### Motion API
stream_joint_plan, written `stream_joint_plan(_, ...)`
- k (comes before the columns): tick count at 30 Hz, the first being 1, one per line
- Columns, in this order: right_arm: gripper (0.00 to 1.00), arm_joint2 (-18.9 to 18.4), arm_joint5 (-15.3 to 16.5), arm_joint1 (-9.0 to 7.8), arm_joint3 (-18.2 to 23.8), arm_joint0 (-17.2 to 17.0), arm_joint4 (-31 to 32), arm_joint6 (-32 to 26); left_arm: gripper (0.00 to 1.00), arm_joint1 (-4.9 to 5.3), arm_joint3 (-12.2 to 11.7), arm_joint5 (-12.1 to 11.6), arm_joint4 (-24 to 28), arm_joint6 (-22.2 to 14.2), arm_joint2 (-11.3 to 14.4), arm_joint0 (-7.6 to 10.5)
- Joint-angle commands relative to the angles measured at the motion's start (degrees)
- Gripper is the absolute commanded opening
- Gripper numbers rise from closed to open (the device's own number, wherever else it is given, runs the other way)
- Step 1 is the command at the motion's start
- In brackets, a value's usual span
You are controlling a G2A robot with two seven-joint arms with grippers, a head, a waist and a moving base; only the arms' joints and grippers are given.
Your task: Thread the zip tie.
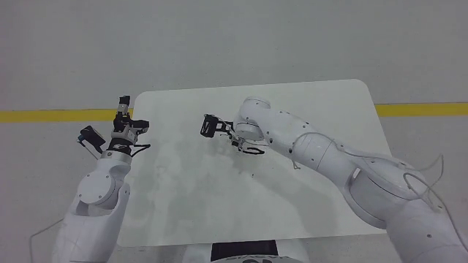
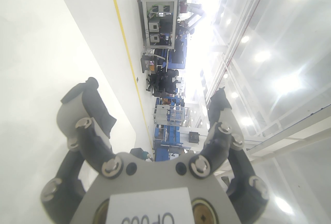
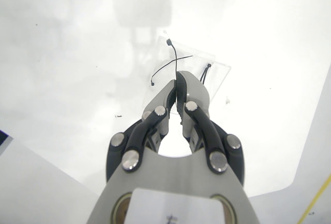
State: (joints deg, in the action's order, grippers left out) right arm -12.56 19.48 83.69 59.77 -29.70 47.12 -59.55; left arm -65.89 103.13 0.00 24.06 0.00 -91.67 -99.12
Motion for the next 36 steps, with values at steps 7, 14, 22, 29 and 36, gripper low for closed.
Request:
stream_joint_plan(7, 0.0, -4.55, -0.05, -3.05, 4.27, -0.99, -1.47, 2.48, 1.0, 0.0, 0.0, 0.0, 0.0, 0.0, 0.0, 0.0)
stream_joint_plan(14, 0.0, -13.94, -2.77, -7.7, 10.53, -6.77, -3.89, 9.51, 1.0, 0.0, 0.0, 0.0, 0.0, 0.0, 0.0, 0.0)
stream_joint_plan(22, 0.0, -18.28, -1.96, -9.47, 12.76, -10.4, -7.21, 13.32, 1.0, 0.0, 0.0, 0.0, 0.0, 0.0, 0.0, 0.0)
stream_joint_plan(29, 0.0, -20.9, -4.2, -9.74, 11.71, -12.81, -10.88, 17.31, 1.0, 0.0, 0.0, 0.0, 0.0, 0.0, 0.0, 0.0)
stream_joint_plan(36, 0.0, -28.32, -2.92, -10.89, 12.39, -19.67, -24.42, 24.34, 1.0, 0.18, -1.13, 0.22, 2.72, -9.82, 0.21, -1.46)
